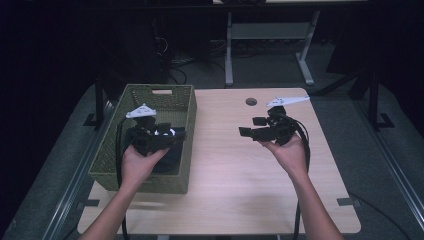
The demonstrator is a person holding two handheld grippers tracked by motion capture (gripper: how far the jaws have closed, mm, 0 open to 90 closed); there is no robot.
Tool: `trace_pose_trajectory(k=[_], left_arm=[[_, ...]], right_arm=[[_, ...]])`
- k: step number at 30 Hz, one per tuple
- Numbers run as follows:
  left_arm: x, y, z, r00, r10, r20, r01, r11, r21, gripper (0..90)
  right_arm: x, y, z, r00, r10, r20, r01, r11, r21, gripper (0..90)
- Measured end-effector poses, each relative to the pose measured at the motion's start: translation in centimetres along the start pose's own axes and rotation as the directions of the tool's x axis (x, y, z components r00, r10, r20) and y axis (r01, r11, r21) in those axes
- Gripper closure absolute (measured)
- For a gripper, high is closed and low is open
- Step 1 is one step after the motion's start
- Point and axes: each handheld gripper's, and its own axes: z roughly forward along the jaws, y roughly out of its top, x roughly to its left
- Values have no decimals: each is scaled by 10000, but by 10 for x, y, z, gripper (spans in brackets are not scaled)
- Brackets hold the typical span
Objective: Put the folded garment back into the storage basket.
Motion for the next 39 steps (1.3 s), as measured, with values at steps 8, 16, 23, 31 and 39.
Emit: trace_pose_trajectory(k=[8,16,23,31,39], left_arm=[[-9,1,9,9999,93,131,-94,9999,82,231],[-22,3,16,9992,272,293,-273,9996,43,223],[-33,6,24,9981,391,467,-393,9992,42,222],[-47,8,32,9966,533,627,-541,9985,116,231],[-64,7,40,9932,799,851,-816,9965,158,229]], right_arm=[[-10,-9,-13,9997,90,236,-90,10000,17,264],[-18,-18,-22,9987,220,450,-220,9998,5,264],[-21,-20,-31,9982,197,567,-198,9998,10,265],[-26,-26,-42,9970,170,755,-166,9998,-57,262],[-32,-35,-55,9946,276,1002,-267,9996,-103,261]])
